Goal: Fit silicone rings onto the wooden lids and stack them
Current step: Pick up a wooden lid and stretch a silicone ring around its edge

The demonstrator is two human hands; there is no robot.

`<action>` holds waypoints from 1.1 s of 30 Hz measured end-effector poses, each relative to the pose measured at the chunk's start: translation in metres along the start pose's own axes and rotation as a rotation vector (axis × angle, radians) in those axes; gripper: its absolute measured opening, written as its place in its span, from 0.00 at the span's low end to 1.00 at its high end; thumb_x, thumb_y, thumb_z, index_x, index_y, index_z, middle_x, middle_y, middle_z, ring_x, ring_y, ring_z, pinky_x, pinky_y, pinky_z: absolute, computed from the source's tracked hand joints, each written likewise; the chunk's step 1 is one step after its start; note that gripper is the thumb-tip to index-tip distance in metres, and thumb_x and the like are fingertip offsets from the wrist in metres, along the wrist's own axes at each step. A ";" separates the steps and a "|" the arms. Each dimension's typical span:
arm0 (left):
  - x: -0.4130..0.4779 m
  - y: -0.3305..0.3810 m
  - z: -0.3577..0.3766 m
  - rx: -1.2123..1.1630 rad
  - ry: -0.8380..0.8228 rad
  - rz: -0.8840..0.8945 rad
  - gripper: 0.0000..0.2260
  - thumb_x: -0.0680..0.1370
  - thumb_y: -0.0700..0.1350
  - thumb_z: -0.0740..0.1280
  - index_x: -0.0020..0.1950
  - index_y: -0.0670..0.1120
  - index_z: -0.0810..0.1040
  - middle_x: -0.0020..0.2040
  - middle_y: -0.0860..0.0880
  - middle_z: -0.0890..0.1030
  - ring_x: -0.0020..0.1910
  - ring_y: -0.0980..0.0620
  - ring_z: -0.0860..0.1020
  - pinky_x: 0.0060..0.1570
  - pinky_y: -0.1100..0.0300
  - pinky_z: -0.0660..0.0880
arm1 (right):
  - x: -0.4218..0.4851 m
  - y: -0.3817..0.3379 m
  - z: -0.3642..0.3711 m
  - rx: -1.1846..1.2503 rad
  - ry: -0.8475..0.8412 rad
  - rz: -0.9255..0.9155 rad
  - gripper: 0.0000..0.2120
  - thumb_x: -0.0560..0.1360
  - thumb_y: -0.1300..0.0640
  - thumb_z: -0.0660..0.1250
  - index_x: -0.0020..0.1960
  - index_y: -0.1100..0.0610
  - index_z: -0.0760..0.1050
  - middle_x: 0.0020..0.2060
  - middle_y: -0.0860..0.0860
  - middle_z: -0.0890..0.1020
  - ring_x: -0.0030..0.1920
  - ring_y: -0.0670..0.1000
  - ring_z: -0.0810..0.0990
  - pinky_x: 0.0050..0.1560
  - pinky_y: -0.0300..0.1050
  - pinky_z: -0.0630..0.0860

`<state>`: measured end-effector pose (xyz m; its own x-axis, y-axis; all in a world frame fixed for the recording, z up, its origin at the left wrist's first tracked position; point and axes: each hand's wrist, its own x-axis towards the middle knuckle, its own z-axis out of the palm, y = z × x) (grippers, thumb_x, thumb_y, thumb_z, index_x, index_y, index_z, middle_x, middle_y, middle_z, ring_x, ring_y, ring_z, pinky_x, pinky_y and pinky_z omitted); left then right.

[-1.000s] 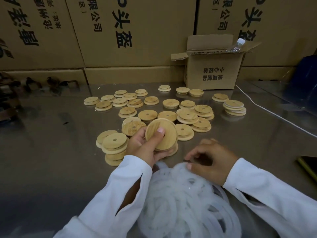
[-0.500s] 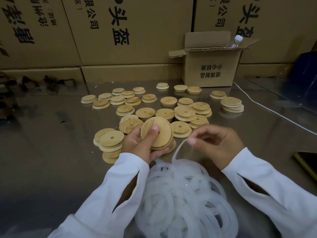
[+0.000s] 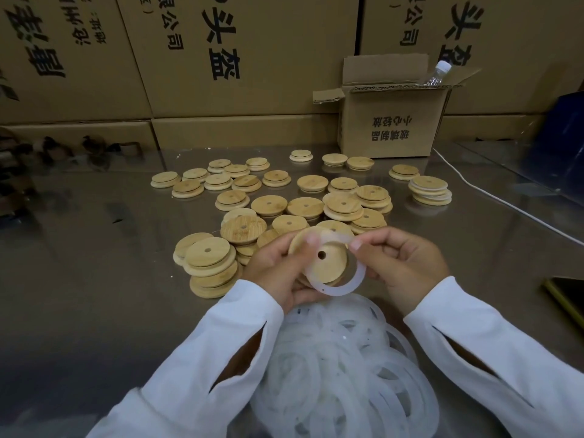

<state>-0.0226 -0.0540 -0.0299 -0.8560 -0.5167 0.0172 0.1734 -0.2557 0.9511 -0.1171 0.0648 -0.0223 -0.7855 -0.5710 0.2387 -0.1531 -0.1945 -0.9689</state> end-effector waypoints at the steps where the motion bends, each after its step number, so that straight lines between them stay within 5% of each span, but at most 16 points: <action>1: -0.002 -0.001 0.001 0.051 -0.031 0.037 0.20 0.62 0.50 0.69 0.53 0.47 0.79 0.45 0.46 0.83 0.44 0.48 0.83 0.38 0.52 0.81 | 0.000 -0.001 0.000 -0.008 -0.001 -0.006 0.10 0.68 0.65 0.70 0.32 0.53 0.80 0.27 0.49 0.82 0.29 0.43 0.78 0.34 0.32 0.76; 4: -0.004 -0.006 0.003 0.120 -0.091 0.084 0.18 0.63 0.44 0.70 0.53 0.47 0.79 0.41 0.49 0.83 0.42 0.51 0.82 0.38 0.54 0.81 | -0.001 -0.003 0.002 -0.028 -0.006 -0.032 0.10 0.68 0.64 0.71 0.31 0.52 0.80 0.28 0.49 0.82 0.31 0.44 0.79 0.36 0.33 0.77; 16: -0.007 -0.006 0.003 0.133 -0.200 0.114 0.13 0.71 0.49 0.64 0.53 0.54 0.81 0.48 0.49 0.83 0.50 0.49 0.82 0.42 0.58 0.79 | -0.001 -0.003 0.002 -0.076 0.078 -0.085 0.09 0.67 0.64 0.71 0.34 0.51 0.80 0.29 0.45 0.81 0.33 0.43 0.77 0.37 0.31 0.75; 33: -0.005 -0.006 0.003 0.129 -0.107 0.167 0.13 0.69 0.48 0.64 0.52 0.48 0.78 0.41 0.50 0.84 0.41 0.51 0.83 0.33 0.60 0.79 | -0.003 -0.003 0.004 -0.109 0.061 -0.054 0.06 0.71 0.63 0.68 0.37 0.54 0.78 0.33 0.49 0.80 0.33 0.39 0.75 0.36 0.30 0.73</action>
<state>-0.0209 -0.0470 -0.0347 -0.8686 -0.4517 0.2035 0.2589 -0.0637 0.9638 -0.1120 0.0639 -0.0195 -0.8089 -0.5116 0.2898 -0.2577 -0.1344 -0.9568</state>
